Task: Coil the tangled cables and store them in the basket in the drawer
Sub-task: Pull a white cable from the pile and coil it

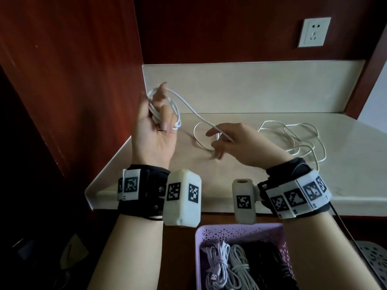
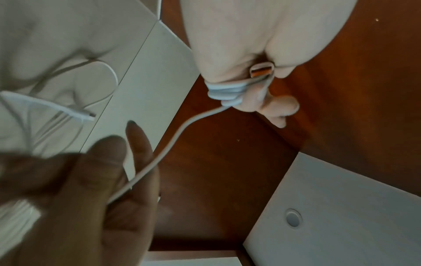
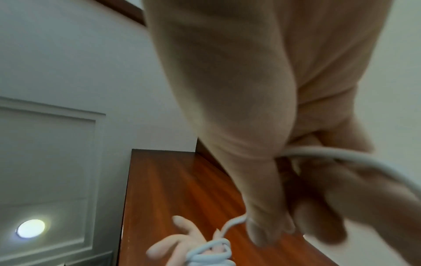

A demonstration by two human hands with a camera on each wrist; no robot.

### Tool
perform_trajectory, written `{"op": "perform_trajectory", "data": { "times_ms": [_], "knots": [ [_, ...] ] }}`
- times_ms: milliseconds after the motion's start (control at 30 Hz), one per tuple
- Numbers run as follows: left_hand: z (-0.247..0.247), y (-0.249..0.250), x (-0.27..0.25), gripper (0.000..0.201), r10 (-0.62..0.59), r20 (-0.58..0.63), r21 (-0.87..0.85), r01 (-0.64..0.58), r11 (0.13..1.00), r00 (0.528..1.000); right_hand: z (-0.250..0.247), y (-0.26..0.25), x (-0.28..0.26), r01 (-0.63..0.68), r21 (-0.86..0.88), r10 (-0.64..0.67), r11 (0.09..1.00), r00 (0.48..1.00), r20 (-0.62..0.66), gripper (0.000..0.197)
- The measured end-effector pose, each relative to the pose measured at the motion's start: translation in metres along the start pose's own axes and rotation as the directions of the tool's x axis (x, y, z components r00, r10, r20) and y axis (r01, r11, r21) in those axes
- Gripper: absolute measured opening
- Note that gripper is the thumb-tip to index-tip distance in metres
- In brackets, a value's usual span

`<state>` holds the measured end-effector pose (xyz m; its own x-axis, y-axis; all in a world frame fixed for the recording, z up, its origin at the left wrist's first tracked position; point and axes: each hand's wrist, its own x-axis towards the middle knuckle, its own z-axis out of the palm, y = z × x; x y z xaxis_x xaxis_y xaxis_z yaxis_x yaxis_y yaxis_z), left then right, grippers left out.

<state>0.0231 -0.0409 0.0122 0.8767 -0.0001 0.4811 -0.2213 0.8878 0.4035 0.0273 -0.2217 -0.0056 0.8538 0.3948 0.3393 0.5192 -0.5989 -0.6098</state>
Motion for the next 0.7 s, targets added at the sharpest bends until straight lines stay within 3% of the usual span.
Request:
{"op": "perform_trajectory", "data": {
  "times_ms": [67,133,333,500,633,700],
  "knots": [
    [0.000,0.000,0.000,0.039,0.097,-0.108,0.078,-0.088,0.993,0.989,0.000,-0.007,-0.003,0.020,0.095,-0.021,0.995,1.000,0.015,0.010],
    [0.000,-0.001,0.001,0.042,0.115,-0.164,0.086,-0.102,0.991,0.980,0.001,-0.009,-0.002,0.025,0.079,-0.024,0.997,1.000,-0.006,0.010],
    [-0.004,-0.001,0.004,0.041,0.092,-0.234,-0.019,-0.099,0.995,0.968,0.006,-0.006,0.001,0.043,-0.144,-0.057,0.989,0.994,-0.090,0.015],
    [-0.013,0.003,0.008,0.040,0.020,-0.228,-0.232,-0.074,0.970,0.974,0.017,-0.005,0.003,-0.003,-0.405,0.008,0.914,1.000,0.011,0.023],
    [-0.008,-0.004,0.007,0.022,0.017,-0.310,-0.075,-0.043,0.996,0.950,0.016,-0.021,-0.003,0.031,-0.318,0.016,0.948,0.989,0.145,0.017],
    [-0.011,-0.009,0.010,0.017,0.040,-0.358,0.101,-0.004,0.995,0.933,0.011,-0.029,-0.008,0.082,-0.259,-0.038,0.963,0.985,0.171,0.014]
  ]
}}
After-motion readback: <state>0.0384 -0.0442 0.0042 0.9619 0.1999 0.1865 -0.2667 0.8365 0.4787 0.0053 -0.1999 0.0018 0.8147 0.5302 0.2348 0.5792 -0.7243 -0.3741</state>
